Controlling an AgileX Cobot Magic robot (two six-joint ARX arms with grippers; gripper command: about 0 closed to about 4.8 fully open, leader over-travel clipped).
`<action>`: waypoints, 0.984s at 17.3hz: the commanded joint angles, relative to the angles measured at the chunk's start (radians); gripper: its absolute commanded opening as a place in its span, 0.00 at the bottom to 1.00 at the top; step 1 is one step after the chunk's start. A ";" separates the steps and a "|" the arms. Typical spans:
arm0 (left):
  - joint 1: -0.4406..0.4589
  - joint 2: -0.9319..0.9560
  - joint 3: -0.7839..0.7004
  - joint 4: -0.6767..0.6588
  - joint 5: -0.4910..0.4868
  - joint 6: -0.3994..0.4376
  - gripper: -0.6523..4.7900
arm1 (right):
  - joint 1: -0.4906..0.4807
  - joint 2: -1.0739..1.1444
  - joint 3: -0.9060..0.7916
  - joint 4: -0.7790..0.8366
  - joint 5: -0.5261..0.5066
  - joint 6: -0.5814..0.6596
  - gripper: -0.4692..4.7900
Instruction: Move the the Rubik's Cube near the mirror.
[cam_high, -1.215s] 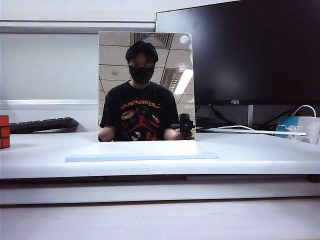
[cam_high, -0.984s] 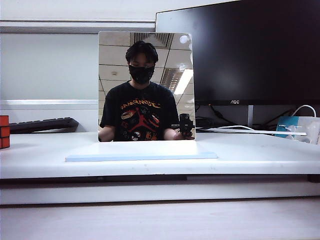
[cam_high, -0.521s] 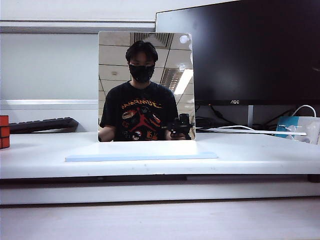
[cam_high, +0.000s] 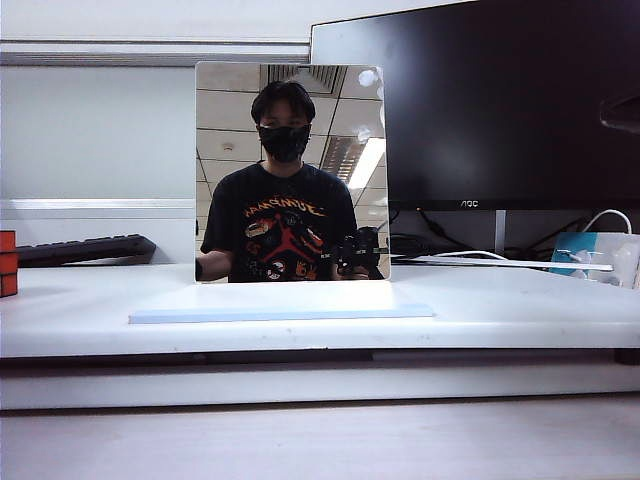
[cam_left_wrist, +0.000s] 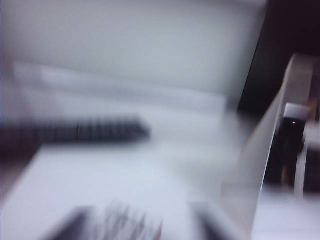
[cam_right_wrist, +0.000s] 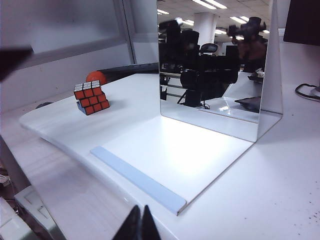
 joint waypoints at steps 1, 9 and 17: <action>0.002 0.005 0.015 0.122 -0.030 -0.008 1.00 | 0.000 0.000 -0.005 0.017 -0.002 0.004 0.09; 0.001 0.766 0.078 0.487 0.003 0.098 1.00 | 0.000 0.000 -0.005 0.016 -0.002 0.004 0.09; 0.001 1.282 0.200 0.584 0.004 0.035 1.00 | 0.000 0.000 -0.005 0.016 0.013 0.004 0.09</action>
